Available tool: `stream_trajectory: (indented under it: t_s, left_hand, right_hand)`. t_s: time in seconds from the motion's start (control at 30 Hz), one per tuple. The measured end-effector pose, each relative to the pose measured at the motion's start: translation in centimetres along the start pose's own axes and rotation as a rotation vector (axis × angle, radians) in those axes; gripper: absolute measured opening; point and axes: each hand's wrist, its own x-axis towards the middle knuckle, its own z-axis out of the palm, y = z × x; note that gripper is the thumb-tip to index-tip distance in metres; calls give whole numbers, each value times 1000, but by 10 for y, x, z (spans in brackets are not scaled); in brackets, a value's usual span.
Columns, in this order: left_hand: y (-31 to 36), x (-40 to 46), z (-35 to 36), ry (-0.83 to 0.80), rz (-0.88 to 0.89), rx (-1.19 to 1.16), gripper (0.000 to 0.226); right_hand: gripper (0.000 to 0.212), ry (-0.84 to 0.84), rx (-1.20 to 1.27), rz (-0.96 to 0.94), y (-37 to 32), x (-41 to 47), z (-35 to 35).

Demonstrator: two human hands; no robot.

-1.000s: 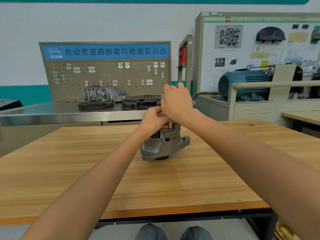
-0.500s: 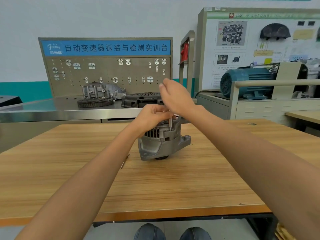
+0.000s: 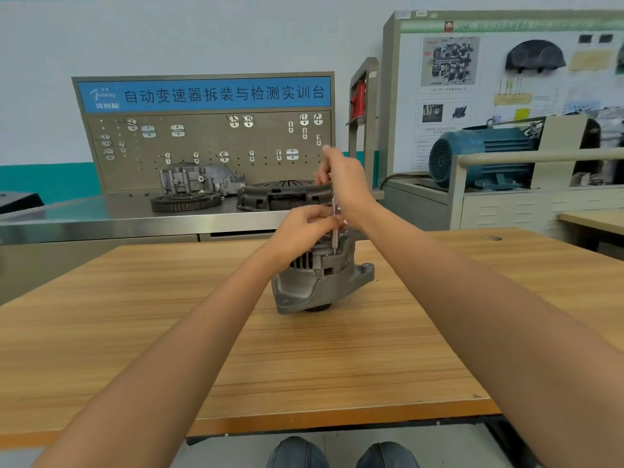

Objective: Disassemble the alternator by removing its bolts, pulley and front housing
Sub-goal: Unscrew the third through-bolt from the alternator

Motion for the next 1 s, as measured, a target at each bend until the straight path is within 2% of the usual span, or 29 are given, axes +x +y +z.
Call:
stream_trajectory:
  t_s: [0.03, 0.1, 0.17, 0.23, 0.27, 0.33, 0.37, 0.4, 0.47, 0.57, 0.63, 0.77, 0.83, 0.9, 0.97, 1.0]
  left_hand:
    - [-1, 0, -1, -35, -8, -10, 16]
    - [-3, 0, -2, -63, -12, -22, 19]
    - [-7, -2, -1, -50, 13, -48, 18]
    - [-9, -3, 0, -6, 39, -96, 14]
    - [-9, -4, 0, 23, 38, -115, 13]
    - [-10, -2, 2, 110, 30, -89, 23]
    - [-11, -1, 3, 156, 22, -52, 29]
    - [-10, 0, 4, 188, 10, -17, 32]
    - [-9, -1, 6, 203, -2, 6, 33]
    - [-6, -3, 3, 133, 2, -42, 22]
    - [-3, -4, 1, 55, 10, -78, 17]
    - [-4, -5, 1, -47, 19, -62, 16]
    - [-5, -6, 0, -55, 14, -78, 17]
    - [-6, -5, -1, -53, 12, -84, 16]
    - [-6, -5, -2, -29, -2, -98, 13]
    - [-6, -4, -2, -8, -9, -106, 13]
  right_hand:
    - [54, -11, 139, 78, -1, 3, 1]
    - [61, -33, 264, 151, -5, 7, 4]
    - [60, -33, 303, 154, -6, 8, 8]
    - [53, 10, 198, 78, -6, 1, 11]
    - [48, 51, 13, -44, -2, -3, 11]
    - [32, 163, -629, -360, 10, -13, 8]
    - [19, 231, -951, -449, 14, -17, 7]
    - [13, 272, -1170, -457, 17, -20, 7]
    - [18, 287, -1286, -431, 19, -22, 9]
    - [15, 280, -963, -440, 14, -19, 11]
    - [28, 206, -646, -403, 9, -16, 10]
    - [49, 68, 14, -28, -5, -6, 4]
    - [53, 64, 145, 97, -9, 0, 2]
    - [53, 84, 231, 120, -11, 1, 4]
    - [51, 126, 166, 55, -10, -4, 9]
    - [47, 147, 13, -41, -6, -8, 12]
